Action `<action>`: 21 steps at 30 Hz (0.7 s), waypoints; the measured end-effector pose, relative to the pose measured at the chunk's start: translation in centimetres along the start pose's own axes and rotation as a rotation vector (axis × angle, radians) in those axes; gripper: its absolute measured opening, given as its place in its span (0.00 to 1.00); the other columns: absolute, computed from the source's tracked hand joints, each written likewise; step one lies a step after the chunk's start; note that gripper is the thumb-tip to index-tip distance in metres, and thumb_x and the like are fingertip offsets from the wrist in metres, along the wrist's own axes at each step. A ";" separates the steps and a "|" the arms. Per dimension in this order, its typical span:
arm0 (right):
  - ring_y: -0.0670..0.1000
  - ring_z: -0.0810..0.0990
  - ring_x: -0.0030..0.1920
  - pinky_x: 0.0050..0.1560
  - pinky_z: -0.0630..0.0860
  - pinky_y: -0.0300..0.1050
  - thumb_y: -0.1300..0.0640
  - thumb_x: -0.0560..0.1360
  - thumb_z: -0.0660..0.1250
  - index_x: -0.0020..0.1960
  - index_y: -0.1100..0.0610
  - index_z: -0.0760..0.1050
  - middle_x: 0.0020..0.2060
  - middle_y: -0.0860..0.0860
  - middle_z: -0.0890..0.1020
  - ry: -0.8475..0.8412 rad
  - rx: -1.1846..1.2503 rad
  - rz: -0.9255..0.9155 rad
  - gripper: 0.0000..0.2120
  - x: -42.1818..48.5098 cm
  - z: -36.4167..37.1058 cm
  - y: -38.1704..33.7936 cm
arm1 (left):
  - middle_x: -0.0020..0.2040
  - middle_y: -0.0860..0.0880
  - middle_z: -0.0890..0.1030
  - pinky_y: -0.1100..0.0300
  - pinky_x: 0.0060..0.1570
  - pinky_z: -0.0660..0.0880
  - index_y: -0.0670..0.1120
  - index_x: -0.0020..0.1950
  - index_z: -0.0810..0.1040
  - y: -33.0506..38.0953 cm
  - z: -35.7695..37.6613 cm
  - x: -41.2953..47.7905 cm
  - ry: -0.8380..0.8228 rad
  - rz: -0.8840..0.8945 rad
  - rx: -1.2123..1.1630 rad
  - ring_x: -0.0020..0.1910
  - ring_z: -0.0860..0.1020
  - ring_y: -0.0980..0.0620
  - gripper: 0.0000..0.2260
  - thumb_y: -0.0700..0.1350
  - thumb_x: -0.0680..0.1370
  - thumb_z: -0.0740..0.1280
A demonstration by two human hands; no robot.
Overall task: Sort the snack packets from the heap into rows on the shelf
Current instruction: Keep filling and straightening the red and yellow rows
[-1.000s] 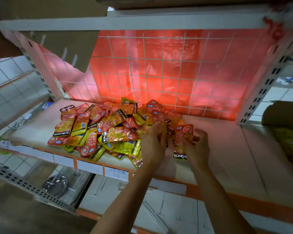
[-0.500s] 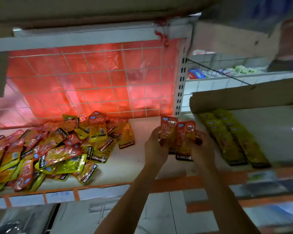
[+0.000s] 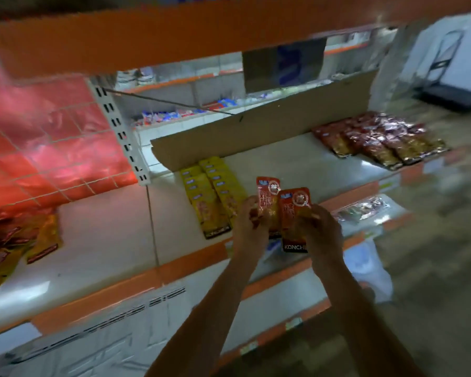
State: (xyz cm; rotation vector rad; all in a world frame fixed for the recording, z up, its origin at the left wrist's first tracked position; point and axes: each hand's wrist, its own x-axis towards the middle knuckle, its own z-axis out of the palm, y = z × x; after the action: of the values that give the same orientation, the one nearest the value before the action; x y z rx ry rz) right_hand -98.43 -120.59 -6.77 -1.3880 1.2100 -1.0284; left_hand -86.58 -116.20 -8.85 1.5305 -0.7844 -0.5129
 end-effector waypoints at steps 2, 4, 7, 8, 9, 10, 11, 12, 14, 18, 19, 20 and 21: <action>0.55 0.82 0.46 0.52 0.79 0.58 0.58 0.72 0.69 0.50 0.49 0.78 0.45 0.53 0.83 0.056 -0.022 -0.002 0.08 1.0 -2.8 0.6 | 0.48 0.57 0.79 0.69 0.41 0.75 0.54 0.58 0.71 0.3 3.1 -0.6 -0.059 0.027 0.011 0.44 0.78 0.65 0.13 0.40 0.77 0.67; 0.56 0.83 0.46 0.51 0.79 0.59 0.61 0.73 0.67 0.44 0.44 0.78 0.45 0.52 0.84 0.099 -0.034 -0.005 0.11 1.9 -5.1 0.8 | 0.52 0.50 0.81 0.63 0.47 0.78 0.55 0.58 0.70 0.6 5.9 -0.7 -0.115 0.020 -0.004 0.49 0.80 0.56 0.13 0.41 0.78 0.67; 0.57 0.83 0.47 0.52 0.79 0.60 0.62 0.73 0.66 0.49 0.49 0.79 0.46 0.55 0.84 0.113 -0.034 0.032 0.09 3.8 -7.6 1.4 | 0.54 0.47 0.81 0.61 0.48 0.78 0.55 0.58 0.71 0.9 9.2 -0.1 -0.191 0.011 -0.012 0.51 0.80 0.53 0.12 0.42 0.78 0.67; 0.58 0.83 0.47 0.52 0.79 0.60 0.62 0.73 0.66 0.52 0.53 0.79 0.46 0.56 0.84 0.125 -0.029 0.044 0.10 4.6 -8.2 1.6 | 0.52 0.50 0.81 0.66 0.44 0.77 0.56 0.57 0.71 1.0 10.2 0.3 -0.205 0.009 -0.007 0.49 0.80 0.57 0.11 0.43 0.78 0.66; 0.58 0.83 0.47 0.52 0.78 0.61 0.63 0.72 0.67 0.53 0.56 0.79 0.47 0.57 0.84 0.144 -0.014 0.060 0.11 5.5 -8.8 1.8 | 0.50 0.53 0.80 0.72 0.41 0.74 0.56 0.56 0.72 1.1 11.3 0.8 -0.207 0.011 0.005 0.47 0.79 0.60 0.10 0.44 0.78 0.66; 0.59 0.82 0.48 0.52 0.78 0.61 0.64 0.72 0.67 0.53 0.57 0.78 0.47 0.57 0.84 0.163 0.000 0.072 0.11 6.3 -9.3 1.8 | 0.48 0.56 0.79 0.76 0.38 0.72 0.55 0.55 0.72 1.1 12.4 1.5 -0.198 0.012 0.028 0.45 0.78 0.63 0.08 0.45 0.79 0.66; 0.59 0.82 0.48 0.53 0.78 0.62 0.65 0.71 0.67 0.52 0.58 0.78 0.47 0.57 0.84 0.178 0.011 0.081 0.10 7.3 -9.8 1.8 | 0.46 0.57 0.78 0.78 0.35 0.70 0.54 0.55 0.73 1.1 13.5 2.3 -0.181 0.011 0.055 0.43 0.77 0.65 0.07 0.45 0.79 0.65; 0.59 0.82 0.48 0.53 0.78 0.62 0.65 0.71 0.67 0.52 0.57 0.78 0.47 0.57 0.83 0.191 0.018 0.092 0.10 8.3 -10.2 1.8 | 0.46 0.57 0.78 0.78 0.34 0.69 0.52 0.55 0.75 1.2 14.6 3.1 -0.168 0.006 0.076 0.42 0.76 0.66 0.06 0.45 0.79 0.66; 0.59 0.82 0.49 0.54 0.77 0.62 0.65 0.71 0.67 0.52 0.58 0.77 0.48 0.57 0.83 0.214 0.030 0.113 0.10 10.7 -11.1 1.8 | 0.48 0.52 0.80 0.72 0.38 0.74 0.48 0.57 0.77 1.4 16.8 4.9 -0.170 -0.012 0.073 0.42 0.78 0.62 0.08 0.45 0.78 0.66; 0.59 0.81 0.49 0.52 0.78 0.62 0.64 0.72 0.66 0.49 0.58 0.78 0.47 0.57 0.82 0.244 -0.009 0.109 0.07 15.7 -12.6 1.5 | 0.49 0.48 0.82 0.56 0.47 0.77 0.46 0.54 0.79 2.1 21.2 8.7 -0.191 -0.031 0.096 0.48 0.80 0.51 0.07 0.46 0.77 0.66; 0.59 0.81 0.48 0.51 0.79 0.60 0.64 0.72 0.65 0.49 0.59 0.78 0.46 0.57 0.82 0.251 -0.020 0.107 0.07 16.8 -13.0 1.5 | 0.47 0.50 0.82 0.56 0.46 0.76 0.47 0.51 0.79 2.2 22.2 9.6 -0.182 -0.042 0.101 0.46 0.80 0.52 0.06 0.47 0.77 0.66; 0.58 0.81 0.46 0.48 0.80 0.57 0.64 0.72 0.65 0.49 0.59 0.78 0.45 0.57 0.82 0.257 -0.031 0.104 0.07 17.9 -13.3 1.5 | 0.45 0.51 0.82 0.57 0.46 0.76 0.47 0.50 0.80 2.3 23.0 10.4 -0.173 -0.056 0.097 0.45 0.80 0.53 0.06 0.47 0.77 0.67; 0.57 0.81 0.44 0.46 0.80 0.53 0.64 0.72 0.65 0.50 0.59 0.78 0.44 0.57 0.82 0.260 -0.039 0.102 0.07 18.9 -13.6 1.5 | 0.43 0.51 0.82 0.56 0.45 0.76 0.46 0.49 0.80 2.4 23.7 11.2 -0.170 -0.069 0.092 0.43 0.79 0.53 0.07 0.48 0.76 0.67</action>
State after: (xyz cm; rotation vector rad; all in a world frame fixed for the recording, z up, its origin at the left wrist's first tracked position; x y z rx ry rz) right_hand -109.28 -141.25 -6.30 -1.2346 1.4821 -1.1430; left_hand -96.69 -140.46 -7.97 1.6177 -0.8984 -0.6726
